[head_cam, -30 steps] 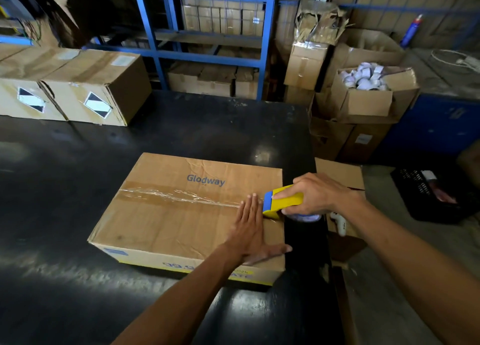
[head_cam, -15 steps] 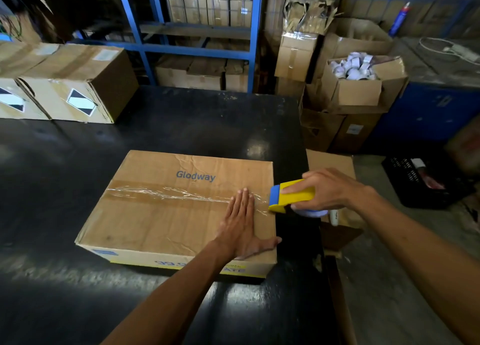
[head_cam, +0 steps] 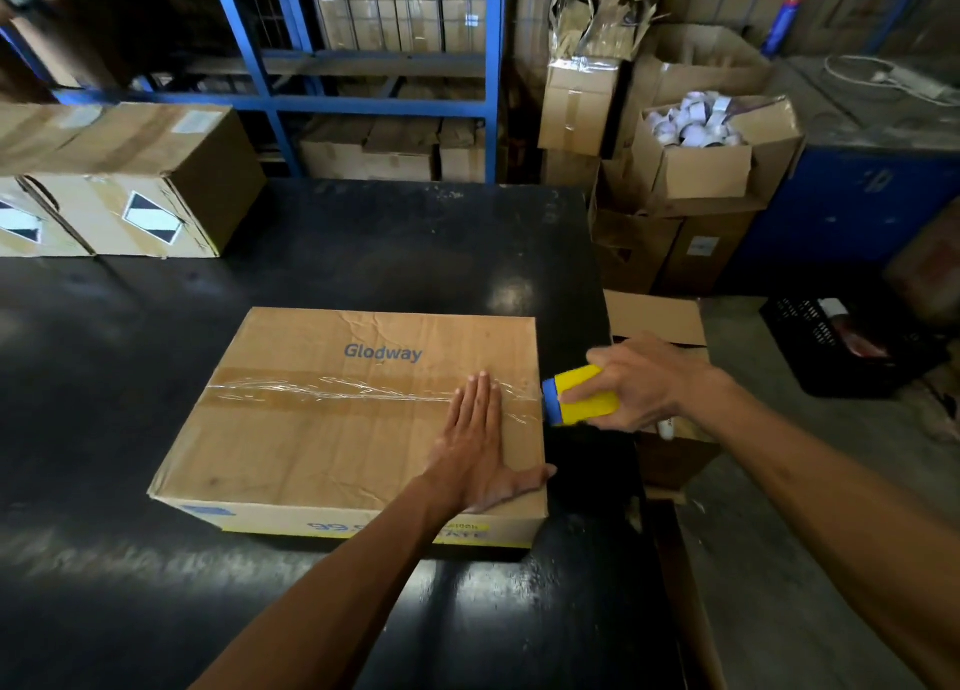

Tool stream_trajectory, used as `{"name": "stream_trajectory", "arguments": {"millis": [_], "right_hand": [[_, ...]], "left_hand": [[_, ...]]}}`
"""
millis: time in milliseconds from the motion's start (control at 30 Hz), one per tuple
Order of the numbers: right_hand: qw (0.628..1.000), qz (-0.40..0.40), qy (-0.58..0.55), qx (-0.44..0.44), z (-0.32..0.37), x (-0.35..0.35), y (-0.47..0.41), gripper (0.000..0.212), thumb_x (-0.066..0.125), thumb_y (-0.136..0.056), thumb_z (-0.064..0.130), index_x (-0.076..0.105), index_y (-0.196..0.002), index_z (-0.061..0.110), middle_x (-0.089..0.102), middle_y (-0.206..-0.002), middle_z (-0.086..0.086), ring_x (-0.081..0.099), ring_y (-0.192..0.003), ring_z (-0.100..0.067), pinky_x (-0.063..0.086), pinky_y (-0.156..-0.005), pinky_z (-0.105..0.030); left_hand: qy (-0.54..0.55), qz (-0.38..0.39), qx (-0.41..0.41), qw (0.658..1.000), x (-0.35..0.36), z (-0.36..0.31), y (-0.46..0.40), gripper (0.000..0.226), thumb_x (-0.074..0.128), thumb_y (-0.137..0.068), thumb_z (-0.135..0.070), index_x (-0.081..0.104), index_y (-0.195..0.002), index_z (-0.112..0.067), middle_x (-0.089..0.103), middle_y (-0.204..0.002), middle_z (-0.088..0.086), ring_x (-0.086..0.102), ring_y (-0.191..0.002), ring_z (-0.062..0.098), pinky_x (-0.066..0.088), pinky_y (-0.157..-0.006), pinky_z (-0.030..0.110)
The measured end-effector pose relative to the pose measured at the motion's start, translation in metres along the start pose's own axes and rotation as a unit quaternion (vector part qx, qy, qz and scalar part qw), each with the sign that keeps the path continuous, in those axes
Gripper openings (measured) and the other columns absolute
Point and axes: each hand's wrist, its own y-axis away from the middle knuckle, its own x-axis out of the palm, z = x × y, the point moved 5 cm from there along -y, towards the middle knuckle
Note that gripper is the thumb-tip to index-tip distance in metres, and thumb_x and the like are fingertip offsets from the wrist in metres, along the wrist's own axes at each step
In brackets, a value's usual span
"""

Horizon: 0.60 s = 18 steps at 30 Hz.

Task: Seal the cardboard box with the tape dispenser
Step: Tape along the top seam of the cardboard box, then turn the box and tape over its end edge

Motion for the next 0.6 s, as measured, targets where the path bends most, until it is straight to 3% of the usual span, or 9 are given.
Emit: {"name": "stream_trajectory", "arguments": {"millis": [67, 233, 333, 400, 433, 500, 600], "right_hand": [[0.999, 0.03, 0.015, -0.023, 0.014, 0.003, -0.005, 0.049, 0.044, -0.09, 0.065, 0.045, -0.137, 0.051, 0.044, -0.095, 0.002, 0.042, -0.075, -0.012, 0.031, -0.065, -0.031], [0.998, 0.034, -0.021, 0.043, 0.022, 0.02, -0.001, 0.05, 0.039, -0.092, 0.066, 0.041, -0.139, 0.051, 0.041, -0.094, 0.002, 0.041, -0.073, -0.013, 0.028, -0.062, -0.031], [0.996, 0.032, -0.044, 0.073, 0.022, 0.024, -0.001, 0.048, 0.039, -0.09, 0.067, 0.041, -0.137, 0.055, 0.042, -0.095, 0.002, 0.045, -0.076, -0.014, 0.033, -0.064, -0.031], [0.991, 0.025, -0.072, 0.111, 0.017, 0.027, 0.001, 0.048, 0.042, -0.088, 0.068, 0.043, -0.135, 0.055, 0.041, -0.095, 0.003, 0.047, -0.08, -0.015, 0.041, -0.068, -0.033], [0.987, 0.015, -0.084, 0.134, 0.013, 0.029, 0.003, 0.048, 0.043, -0.087, 0.068, 0.046, -0.133, 0.054, 0.041, -0.095, 0.004, 0.048, -0.081, -0.015, 0.044, -0.07, -0.034], [0.979, -0.006, -0.099, 0.178, 0.008, 0.036, 0.013, 0.048, 0.045, -0.086, 0.069, 0.048, -0.132, 0.054, 0.047, -0.098, 0.003, 0.051, -0.088, -0.018, 0.045, -0.075, -0.035], [0.961, -0.031, -0.139, 0.238, 0.0, 0.049, 0.033, 0.052, 0.047, -0.085, 0.071, 0.044, -0.135, 0.056, 0.057, -0.122, -0.001, 0.055, -0.107, -0.022, 0.045, -0.084, -0.037]], "left_hand": [[0.007, 0.001, 0.002, 1.0, 0.0, -0.001, 0.001, 0.134, 0.016, -0.068, -0.099, -0.014, -0.152, 0.001, -0.025, -0.159, 0.018, -0.027, -0.146, 0.027, -0.007, -0.123, 0.043], [0.068, 0.012, -0.026, 0.997, -0.002, 0.0, -0.004, 0.133, 0.02, -0.067, -0.1, -0.011, -0.154, -0.005, -0.022, -0.162, 0.011, -0.024, -0.148, 0.023, -0.007, -0.122, 0.044], [0.161, -0.04, -0.11, 0.98, -0.013, -0.01, -0.017, 0.107, 0.018, -0.084, -0.085, 0.011, -0.154, -0.005, 0.008, -0.162, 0.013, 0.003, -0.151, 0.03, 0.003, -0.122, 0.047], [0.175, -0.115, -0.177, 0.962, -0.022, -0.019, -0.029, 0.086, 0.024, -0.093, -0.072, 0.033, -0.144, -0.004, 0.032, -0.146, 0.014, 0.029, -0.138, 0.034, 0.017, -0.117, 0.05], [0.157, -0.126, -0.201, 0.959, -0.025, -0.023, -0.033, 0.08, 0.029, -0.094, -0.067, 0.035, -0.142, -0.004, 0.036, -0.142, 0.014, 0.033, -0.133, 0.035, 0.021, -0.115, 0.051], [0.122, -0.105, -0.223, 0.961, -0.024, -0.03, -0.039, 0.079, 0.037, -0.094, -0.06, 0.03, -0.145, -0.001, 0.033, -0.144, 0.017, 0.03, -0.134, 0.037, 0.019, -0.115, 0.053], [0.105, -0.067, -0.225, 0.966, -0.021, -0.037, -0.042, 0.081, 0.038, -0.094, -0.054, 0.02, -0.149, 0.003, 0.024, -0.151, 0.021, 0.02, -0.14, 0.04, 0.009, -0.117, 0.057]]}}
